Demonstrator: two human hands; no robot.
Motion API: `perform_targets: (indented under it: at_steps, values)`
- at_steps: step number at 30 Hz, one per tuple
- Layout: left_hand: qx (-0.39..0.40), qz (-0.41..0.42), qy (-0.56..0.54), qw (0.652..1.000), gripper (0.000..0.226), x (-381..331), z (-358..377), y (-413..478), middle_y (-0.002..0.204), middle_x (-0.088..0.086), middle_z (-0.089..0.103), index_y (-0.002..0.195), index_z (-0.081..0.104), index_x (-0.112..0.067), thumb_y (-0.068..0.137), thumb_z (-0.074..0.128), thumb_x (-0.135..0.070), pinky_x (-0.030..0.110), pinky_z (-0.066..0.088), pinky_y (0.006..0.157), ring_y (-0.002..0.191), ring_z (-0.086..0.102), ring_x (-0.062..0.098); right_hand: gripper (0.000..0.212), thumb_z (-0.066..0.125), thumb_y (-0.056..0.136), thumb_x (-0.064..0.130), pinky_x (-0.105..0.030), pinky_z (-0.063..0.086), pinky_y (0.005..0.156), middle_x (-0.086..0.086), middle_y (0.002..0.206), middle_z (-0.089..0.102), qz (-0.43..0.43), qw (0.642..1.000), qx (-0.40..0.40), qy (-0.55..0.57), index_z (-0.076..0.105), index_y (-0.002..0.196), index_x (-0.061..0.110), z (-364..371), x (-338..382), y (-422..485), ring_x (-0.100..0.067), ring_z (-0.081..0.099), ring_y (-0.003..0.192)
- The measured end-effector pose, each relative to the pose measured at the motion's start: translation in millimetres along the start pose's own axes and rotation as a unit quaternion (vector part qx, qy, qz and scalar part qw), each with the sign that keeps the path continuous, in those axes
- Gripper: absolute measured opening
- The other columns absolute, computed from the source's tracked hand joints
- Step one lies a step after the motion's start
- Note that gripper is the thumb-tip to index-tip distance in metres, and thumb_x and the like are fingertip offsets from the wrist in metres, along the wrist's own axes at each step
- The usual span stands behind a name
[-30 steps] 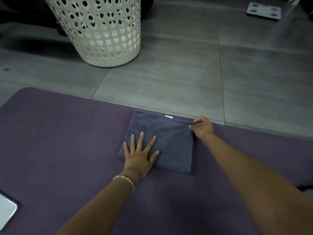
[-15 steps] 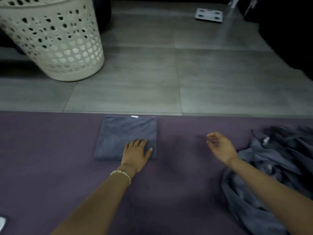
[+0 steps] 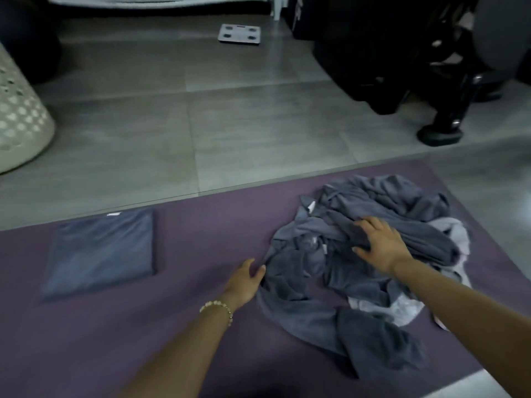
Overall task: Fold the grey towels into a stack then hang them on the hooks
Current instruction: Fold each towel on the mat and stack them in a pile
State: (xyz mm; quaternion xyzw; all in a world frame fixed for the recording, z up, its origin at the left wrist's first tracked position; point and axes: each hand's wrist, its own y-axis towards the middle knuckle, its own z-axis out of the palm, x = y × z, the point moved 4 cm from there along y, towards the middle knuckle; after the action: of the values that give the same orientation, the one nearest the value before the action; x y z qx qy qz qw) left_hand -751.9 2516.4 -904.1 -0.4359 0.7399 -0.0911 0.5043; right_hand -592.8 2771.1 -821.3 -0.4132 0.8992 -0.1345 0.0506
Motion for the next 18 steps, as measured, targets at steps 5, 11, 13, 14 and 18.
perform_targets:
  at_steps: [5, 11, 13, 14, 18]
  values:
    - [0.005, 0.023, -0.038, 0.999, 0.059, -45.1, 26.8, 9.0, 0.152, 0.001, 0.032, 0.148, 0.027, -0.016, 0.098, 0.041, -0.043, 0.027, 0.027, 0.108, 0.138, 0.033, 0.019, 0.058, 0.053, 0.092, 0.046, -0.037, 0.026, 0.109, -0.004, 0.14, 0.039, 0.059, 0.992, -0.024, -0.105, 0.033, 0.141, 0.022, -25.8, -52.9, -7.5, -0.026, 0.036, 0.13]
    - [-0.002, 0.097, -0.056, 0.994, 0.05, -101.8, 40.8, 6.8, 0.147, 0.001, 0.039, 0.143, 0.037, -0.015, 0.098, 0.045, -0.037, 0.026, 0.028, 0.108, 0.135, 0.037, 0.018, 0.015, 0.055, 0.094, 0.032, -0.03, 0.035, 0.079, -0.009, 0.11, 0.064, 0.06, 0.995, -0.059, -0.047, 0.063, 0.096, 0.02, -45.7, -77.3, -18.6, -0.029, 0.056, 0.102]
    - [0.003, 0.13, -0.057, 0.99, 0.05, -123.0, 41.9, -0.6, 0.148, 0.002, 0.039, 0.143, 0.037, -0.017, 0.098, 0.045, -0.037, 0.026, 0.031, 0.108, 0.133, 0.039, 0.016, 0.02, 0.057, 0.094, 0.027, -0.029, 0.035, 0.067, -0.014, 0.085, 0.065, 0.058, 0.989, -0.069, 0.121, 0.056, 0.081, 0.013, -61.8, -69.7, -22.6, -0.03, 0.058, 0.08]
    - [0.009, 0.149, -0.067, 0.986, 0.051, -135.0, 41.3, -6.0, 0.149, 0.002, 0.037, 0.144, 0.035, -0.019, 0.098, 0.044, -0.038, 0.027, 0.03, 0.111, 0.134, 0.038, 0.016, 0.024, 0.057, 0.094, 0.024, -0.029, 0.035, 0.065, -0.015, 0.076, 0.061, 0.047, 0.972, -0.069, 0.218, 0.053, 0.077, 0.008, -73.6, -63.6, -25.0, -0.027, 0.055, 0.072]
    - [-0.002, 0.235, -0.116, 0.965, 0.054, -189.6, 21.7, -39.4, 0.156, -0.007, 0.019, 0.149, 0.02, -0.033, 0.098, 0.033, -0.046, 0.034, 0.017, 0.119, 0.144, 0.017, 0.011, 0.024, 0.049, 0.098, 0.018, -0.019, 0.049, 0.058, -0.007, 0.07, 0.063, -0.002, 0.883, -0.047, 0.467, 0.055, 0.083, 0.001, -138.1, -26.5, -47.9, -0.014, 0.06, 0.066]
